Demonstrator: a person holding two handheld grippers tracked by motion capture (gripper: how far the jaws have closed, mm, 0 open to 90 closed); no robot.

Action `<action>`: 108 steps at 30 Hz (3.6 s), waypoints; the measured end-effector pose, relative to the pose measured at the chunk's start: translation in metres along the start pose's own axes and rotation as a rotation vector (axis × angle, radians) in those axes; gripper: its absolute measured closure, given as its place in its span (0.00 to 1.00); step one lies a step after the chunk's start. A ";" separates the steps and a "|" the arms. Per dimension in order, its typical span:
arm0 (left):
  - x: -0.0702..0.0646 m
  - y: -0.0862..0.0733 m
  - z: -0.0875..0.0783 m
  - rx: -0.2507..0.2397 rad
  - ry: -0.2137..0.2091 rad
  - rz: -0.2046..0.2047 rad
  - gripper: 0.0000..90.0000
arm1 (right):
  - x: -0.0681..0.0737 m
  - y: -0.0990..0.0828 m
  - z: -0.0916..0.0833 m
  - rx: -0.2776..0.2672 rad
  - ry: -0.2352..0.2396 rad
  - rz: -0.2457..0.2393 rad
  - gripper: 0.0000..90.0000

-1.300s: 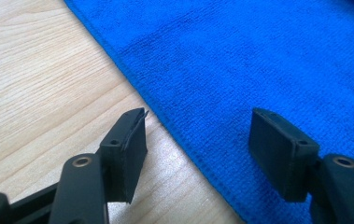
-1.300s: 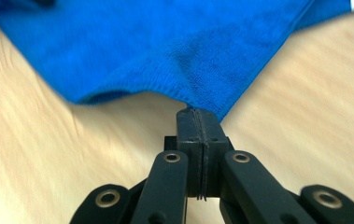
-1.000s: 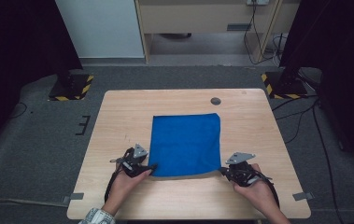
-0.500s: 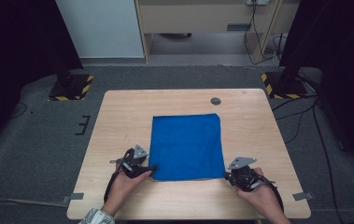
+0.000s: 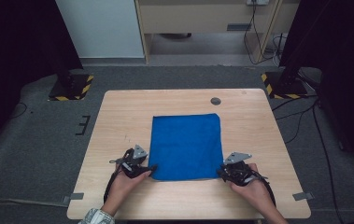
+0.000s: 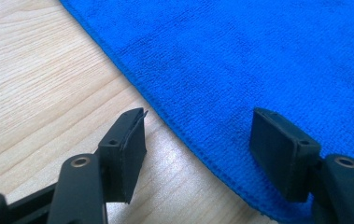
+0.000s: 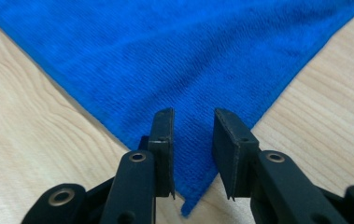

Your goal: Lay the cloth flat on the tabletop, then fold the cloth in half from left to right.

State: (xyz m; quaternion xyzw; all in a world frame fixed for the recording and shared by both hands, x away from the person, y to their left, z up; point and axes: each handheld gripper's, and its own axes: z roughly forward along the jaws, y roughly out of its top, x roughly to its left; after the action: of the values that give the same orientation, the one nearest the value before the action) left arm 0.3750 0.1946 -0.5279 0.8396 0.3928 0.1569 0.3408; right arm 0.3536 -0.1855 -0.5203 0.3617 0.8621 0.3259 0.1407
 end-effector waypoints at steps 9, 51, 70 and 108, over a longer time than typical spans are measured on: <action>0.000 -0.001 -0.001 0.001 0.000 -0.004 0.39 | 0.004 -0.008 -0.008 0.022 -0.031 0.028 0.77; 0.034 0.000 -0.026 -0.158 0.033 -0.119 0.11 | 0.060 0.066 0.040 -0.118 0.147 -0.086 0.12; 0.057 -0.009 -0.034 -0.187 0.113 -0.162 0.10 | 0.122 0.108 0.079 -0.092 0.248 -0.161 0.48; 0.058 0.012 -0.026 -0.162 0.045 -0.107 0.12 | 0.167 0.117 0.099 -0.138 0.290 -0.154 0.97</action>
State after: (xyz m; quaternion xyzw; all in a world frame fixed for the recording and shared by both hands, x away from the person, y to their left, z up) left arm 0.4049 0.2457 -0.5013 0.7835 0.4306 0.1887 0.4064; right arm 0.3469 0.0413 -0.5178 0.2335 0.8740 0.4213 0.0641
